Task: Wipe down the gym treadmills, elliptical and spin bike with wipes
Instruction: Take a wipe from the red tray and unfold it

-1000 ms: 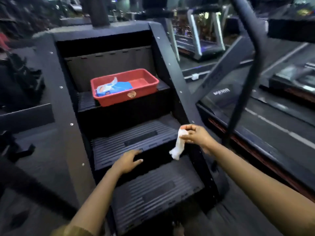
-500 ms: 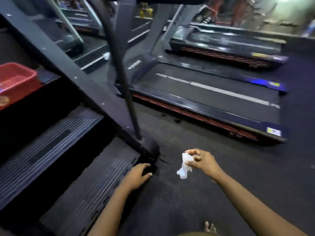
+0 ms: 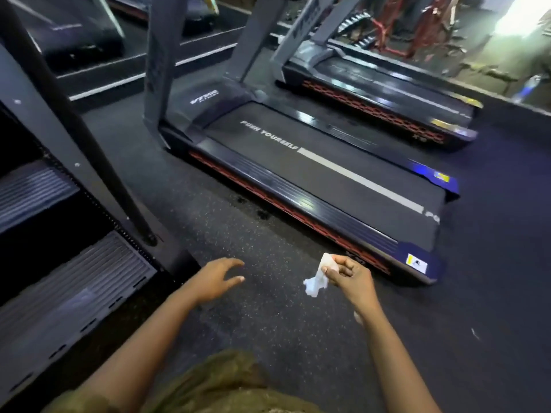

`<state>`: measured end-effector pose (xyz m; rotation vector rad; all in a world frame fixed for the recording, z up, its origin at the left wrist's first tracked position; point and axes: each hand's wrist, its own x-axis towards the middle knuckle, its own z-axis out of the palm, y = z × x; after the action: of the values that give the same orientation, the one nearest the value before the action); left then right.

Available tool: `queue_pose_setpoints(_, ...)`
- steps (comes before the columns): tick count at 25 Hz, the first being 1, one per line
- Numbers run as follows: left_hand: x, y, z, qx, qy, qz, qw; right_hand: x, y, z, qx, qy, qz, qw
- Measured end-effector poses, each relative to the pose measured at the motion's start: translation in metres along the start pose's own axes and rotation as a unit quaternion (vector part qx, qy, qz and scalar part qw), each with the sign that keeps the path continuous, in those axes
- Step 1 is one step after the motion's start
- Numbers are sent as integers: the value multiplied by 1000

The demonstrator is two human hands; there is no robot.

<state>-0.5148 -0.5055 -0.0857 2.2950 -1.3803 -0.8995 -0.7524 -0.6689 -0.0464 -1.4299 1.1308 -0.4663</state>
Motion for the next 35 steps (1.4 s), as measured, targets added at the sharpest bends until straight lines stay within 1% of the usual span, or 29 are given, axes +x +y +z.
queue_pose_setpoints(4,38,-15,-21,2,39,-42,998,75,-16,22,-14,-72,-5,997)
queue_pose_setpoints(8,86,-49,-46,-43,61,-100,992,169,-59,67,-41,-140,-24,989)
queue_pose_setpoints(12,148,-88,-114,-85,108,-169,976,275,-133,133,-74,-234,-55,968)
queue_pose_setpoints(15,184,-111,-171,-100,158,-190,964,340,-188,186,-100,-277,-92,951)
queue_pose_setpoints(20,225,-162,-245,-138,263,-220,929,415,-259,290,-103,-360,-106,921)
queue_pose_setpoints(24,280,-213,-314,-168,331,-200,907,477,-308,380,-101,-418,-151,890)
queue_pose_setpoints(26,313,-235,-359,-190,356,-198,893,510,-338,426,-103,-436,-151,881)
queue_pose_setpoints(28,342,-256,-412,-196,360,-185,893,541,-373,472,-103,-441,-161,877)
queue_pose_setpoints(31,378,-283,-477,-188,381,-160,891,580,-418,526,-145,-440,-206,862)
queue_pose_setpoints(33,398,-301,-512,-195,381,-139,893,603,-439,551,-149,-435,-212,863)
queue_pose_setpoints(35,424,-318,-553,-224,351,-95,904,627,-455,566,-144,-394,-216,882)
